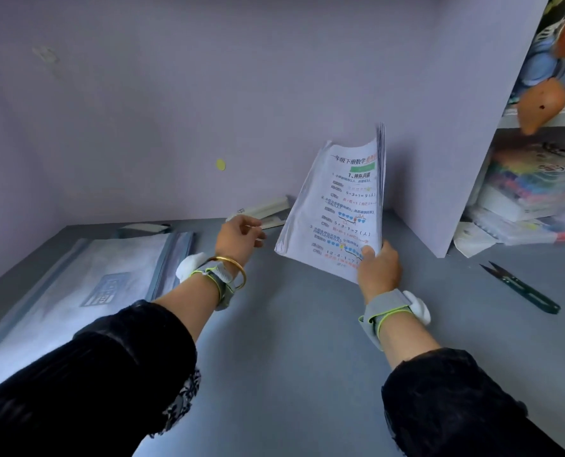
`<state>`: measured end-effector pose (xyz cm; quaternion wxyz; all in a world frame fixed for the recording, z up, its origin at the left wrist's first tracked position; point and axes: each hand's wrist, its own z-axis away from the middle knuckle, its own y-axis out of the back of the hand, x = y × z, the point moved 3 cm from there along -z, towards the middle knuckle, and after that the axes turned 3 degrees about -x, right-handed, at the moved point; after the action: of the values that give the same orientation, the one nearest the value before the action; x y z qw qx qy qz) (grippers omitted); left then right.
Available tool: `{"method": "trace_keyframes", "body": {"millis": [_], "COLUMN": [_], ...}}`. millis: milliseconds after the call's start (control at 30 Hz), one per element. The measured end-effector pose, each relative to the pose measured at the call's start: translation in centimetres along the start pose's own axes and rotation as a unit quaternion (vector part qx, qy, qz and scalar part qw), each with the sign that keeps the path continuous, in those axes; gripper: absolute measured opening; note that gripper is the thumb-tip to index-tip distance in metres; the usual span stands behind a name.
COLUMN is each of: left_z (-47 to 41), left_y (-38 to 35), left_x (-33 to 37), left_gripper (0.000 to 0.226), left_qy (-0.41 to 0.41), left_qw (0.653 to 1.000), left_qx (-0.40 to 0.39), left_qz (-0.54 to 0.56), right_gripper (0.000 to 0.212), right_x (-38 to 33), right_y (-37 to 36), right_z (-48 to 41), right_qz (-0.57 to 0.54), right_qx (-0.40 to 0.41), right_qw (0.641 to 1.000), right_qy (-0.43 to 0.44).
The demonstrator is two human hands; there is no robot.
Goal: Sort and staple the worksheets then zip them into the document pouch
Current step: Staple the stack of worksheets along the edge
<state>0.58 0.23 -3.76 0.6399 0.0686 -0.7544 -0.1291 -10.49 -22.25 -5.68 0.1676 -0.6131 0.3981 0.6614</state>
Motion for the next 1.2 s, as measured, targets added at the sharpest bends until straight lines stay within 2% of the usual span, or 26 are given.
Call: {"method": "trace_keyframes", "body": {"millis": [133,267,367,467,567,633,733,1000,1200], "left_z": [-3.3,-6.3,-8.1,-9.7,-10.3,-10.3,-9.7,-5.5,-0.8], "left_y": [0.1,-0.4,-1.4,-2.3,-2.3,-2.5,-2.5,-1.2,0.4], "left_x": [-0.8,-1.0,-0.9,-1.7,-1.8,-1.5,-1.2,-0.3,-0.4], "left_gripper": [0.021,0.043,0.052,0.052,0.057,0.051,0.045,0.050,0.039], "left_qy": [-0.059,-0.108,-0.081,-0.021,0.007,0.014,0.008,-0.021,-0.048], "left_qw": [0.982,0.918,0.886,0.878,0.861,0.854,0.858,0.868,0.865], "left_qx": [0.028,0.045,0.025,0.005,0.017,0.013,0.010,-0.004,-0.013], "left_qz": [-0.176,-0.380,-0.455,-0.479,-0.509,-0.520,-0.514,-0.497,-0.500], "right_gripper": [0.023,0.024,0.024,0.022,0.022,0.023,0.023,0.023,0.029], "right_x": [0.4,0.9,1.0,1.3,1.4,1.4,1.3,1.1,0.3], "right_y": [-0.4,-0.9,-0.7,-0.9,-1.1,-1.1,-1.2,-0.7,0.0], "right_z": [-1.1,-2.4,-3.0,-3.6,-3.7,-3.7,-3.7,-3.2,-1.6], "right_qz": [0.018,0.028,0.039,0.036,0.034,0.033,0.028,0.015,0.023], "right_qx": [-0.008,-0.019,-0.020,-0.021,-0.023,-0.023,-0.026,-0.037,-0.057], "right_qw": [1.000,0.999,0.999,0.999,0.999,0.999,0.999,0.999,0.997], "right_qy": [0.006,0.007,0.014,0.016,0.020,0.022,0.026,0.027,0.041]}}
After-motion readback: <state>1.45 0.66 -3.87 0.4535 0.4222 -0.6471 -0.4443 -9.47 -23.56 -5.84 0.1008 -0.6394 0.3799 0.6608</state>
